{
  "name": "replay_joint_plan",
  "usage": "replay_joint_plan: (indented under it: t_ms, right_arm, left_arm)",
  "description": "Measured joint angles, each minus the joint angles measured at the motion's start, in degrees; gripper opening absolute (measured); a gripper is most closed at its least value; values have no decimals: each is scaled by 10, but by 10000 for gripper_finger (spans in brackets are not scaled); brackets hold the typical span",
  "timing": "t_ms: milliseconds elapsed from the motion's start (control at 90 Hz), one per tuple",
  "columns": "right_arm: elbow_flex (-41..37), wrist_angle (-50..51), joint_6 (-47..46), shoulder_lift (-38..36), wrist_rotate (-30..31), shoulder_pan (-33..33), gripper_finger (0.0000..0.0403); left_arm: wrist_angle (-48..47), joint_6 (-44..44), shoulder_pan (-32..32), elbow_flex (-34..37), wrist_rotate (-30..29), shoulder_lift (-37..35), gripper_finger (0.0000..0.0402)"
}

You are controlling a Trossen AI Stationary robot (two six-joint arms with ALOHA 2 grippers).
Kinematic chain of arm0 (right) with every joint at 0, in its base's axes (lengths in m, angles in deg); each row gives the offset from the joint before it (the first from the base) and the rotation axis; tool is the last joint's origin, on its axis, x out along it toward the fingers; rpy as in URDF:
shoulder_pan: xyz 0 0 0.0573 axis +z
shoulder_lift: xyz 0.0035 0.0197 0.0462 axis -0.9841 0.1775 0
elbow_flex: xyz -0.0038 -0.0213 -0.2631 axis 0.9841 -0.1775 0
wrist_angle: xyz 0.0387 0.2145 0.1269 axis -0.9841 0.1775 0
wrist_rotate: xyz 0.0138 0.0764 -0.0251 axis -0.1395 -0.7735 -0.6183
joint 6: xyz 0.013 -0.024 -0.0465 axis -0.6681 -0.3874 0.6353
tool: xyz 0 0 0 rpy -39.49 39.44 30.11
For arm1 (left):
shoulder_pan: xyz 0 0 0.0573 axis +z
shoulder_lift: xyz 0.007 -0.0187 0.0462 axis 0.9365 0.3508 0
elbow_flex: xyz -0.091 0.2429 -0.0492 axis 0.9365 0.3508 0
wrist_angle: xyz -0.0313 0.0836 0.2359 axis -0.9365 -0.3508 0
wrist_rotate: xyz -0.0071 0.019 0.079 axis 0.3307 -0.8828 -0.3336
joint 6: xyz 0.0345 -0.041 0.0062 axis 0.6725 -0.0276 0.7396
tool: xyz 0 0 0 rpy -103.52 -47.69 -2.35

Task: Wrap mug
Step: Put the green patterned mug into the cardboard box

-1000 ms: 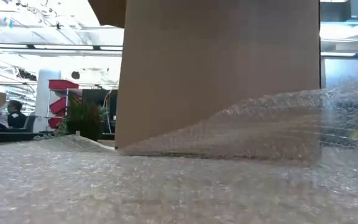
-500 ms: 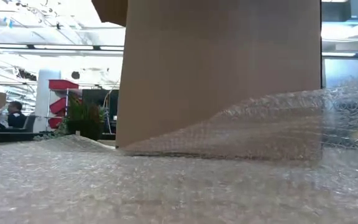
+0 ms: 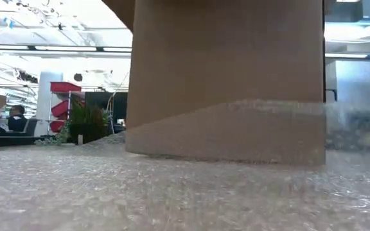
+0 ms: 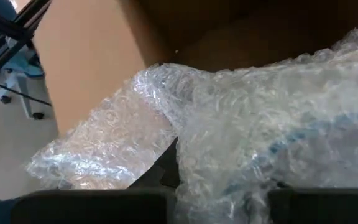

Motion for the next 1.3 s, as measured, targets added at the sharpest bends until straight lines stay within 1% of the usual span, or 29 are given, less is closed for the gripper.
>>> replay_joint_plan:
  t_ms: [78, 144, 200, 267, 344, 433, 500, 533, 600, 733, 789, 833, 878, 1011, 1056, 1122, 1189, 1300]
  right_arm:
    - [0, 0, 0, 0, -23, -14, 30]
    - [0, 0, 4, 0, -30, -22, 30]
    - [0, 1, 6, 0, -28, -29, 30]
    - [0, 3, 6, 0, -25, -37, 30]
    - [0, 5, 6, 0, -7, -42, 30]
    - [0, 5, -2, 0, 22, -47, 30]
    - [4, 11, -12, 0, 36, -52, 30]
    - [12, 20, -18, 0, 42, -53, 30]
    - [33, 37, -28, 1, 65, -56, 30]
    - [80, 60, -37, -1, 119, -63, 30]
    - [92, 71, -39, -1, 138, -64, 30]
    - [98, 70, -38, -1, 147, -65, 30]
    - [101, 68, -35, -1, 148, -68, 30]
    - [101, 69, -21, -1, 125, -65, 30]
    - [101, 69, -19, 2, 122, -62, 30]
    - [101, 69, -11, 7, 114, -58, 30]
    - [101, 70, -2, 11, 96, -54, 30]
    - [101, 67, 35, 19, 62, -50, 30]
  left_arm:
    - [37, 5, 21, -4, -7, 1, 1]
    - [55, 4, 37, -4, -4, 3, 1]
    - [51, 5, 45, -7, 7, 3, 0]
    - [15, 6, 42, -31, 22, 0, 0]
    - [-23, 16, 32, -66, 64, -5, 0]
    - [-85, 6, 26, -106, 155, -9, 0]
    - [-109, -28, 26, -109, 226, -9, 0]
    - [-126, -47, 26, -109, 250, -6, 0]
    - [-150, -71, 26, -108, 271, 6, 0]
    - [-167, -71, 26, -107, 274, 40, 0]
    - [-159, -64, 25, -107, 265, 57, 0]
    - [-144, -55, 25, -107, 237, 69, 0]
    - [-128, -44, 25, -107, 197, 81, 0]
    - [-38, 3, 27, -107, 42, 98, 0]
    - [-5, 18, 28, -107, 7, 98, 0]
    - [43, 31, 35, -107, -21, 99, 0]
    - [78, 35, 45, -107, -26, 99, 0]
    - [83, 13, 76, -107, -26, 99, 0]
